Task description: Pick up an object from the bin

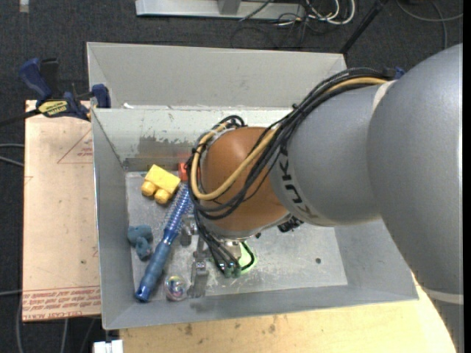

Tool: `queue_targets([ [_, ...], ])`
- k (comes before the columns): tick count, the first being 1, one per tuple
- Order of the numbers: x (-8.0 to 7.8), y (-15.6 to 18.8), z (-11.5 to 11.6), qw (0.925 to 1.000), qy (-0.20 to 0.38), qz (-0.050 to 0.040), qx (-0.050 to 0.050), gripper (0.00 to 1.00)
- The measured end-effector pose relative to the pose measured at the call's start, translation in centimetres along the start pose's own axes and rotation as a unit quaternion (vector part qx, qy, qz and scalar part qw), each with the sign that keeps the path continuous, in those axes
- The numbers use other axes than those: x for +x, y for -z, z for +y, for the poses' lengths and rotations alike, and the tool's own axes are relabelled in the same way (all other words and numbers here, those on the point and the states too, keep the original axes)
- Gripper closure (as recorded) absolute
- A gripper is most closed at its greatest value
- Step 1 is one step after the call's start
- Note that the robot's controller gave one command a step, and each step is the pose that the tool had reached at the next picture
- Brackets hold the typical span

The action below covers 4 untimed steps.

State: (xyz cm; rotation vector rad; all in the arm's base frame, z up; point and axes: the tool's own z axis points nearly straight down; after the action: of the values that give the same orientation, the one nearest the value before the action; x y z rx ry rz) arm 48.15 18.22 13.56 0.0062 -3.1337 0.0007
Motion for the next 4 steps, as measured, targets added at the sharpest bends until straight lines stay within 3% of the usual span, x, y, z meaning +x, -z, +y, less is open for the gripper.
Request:
queue_targets([
  [1, -9.5, -6.6, 1.7, 0.9672, 0.254, -0.0054, 0.0, 0.0],
  [2, -7.4, -3.4, 2.9, 0.9085, 0.418, -0.0054, 0.0, 0.0],
  [3, -7.2, -3.5, 3.1, 0.8313, 0.556, -0.0051, 0.001, 0.0],
  [4, -9.3, -6.6, 0.7, 0.7613, 0.648, -0.004, 0.002, 0.0],
])
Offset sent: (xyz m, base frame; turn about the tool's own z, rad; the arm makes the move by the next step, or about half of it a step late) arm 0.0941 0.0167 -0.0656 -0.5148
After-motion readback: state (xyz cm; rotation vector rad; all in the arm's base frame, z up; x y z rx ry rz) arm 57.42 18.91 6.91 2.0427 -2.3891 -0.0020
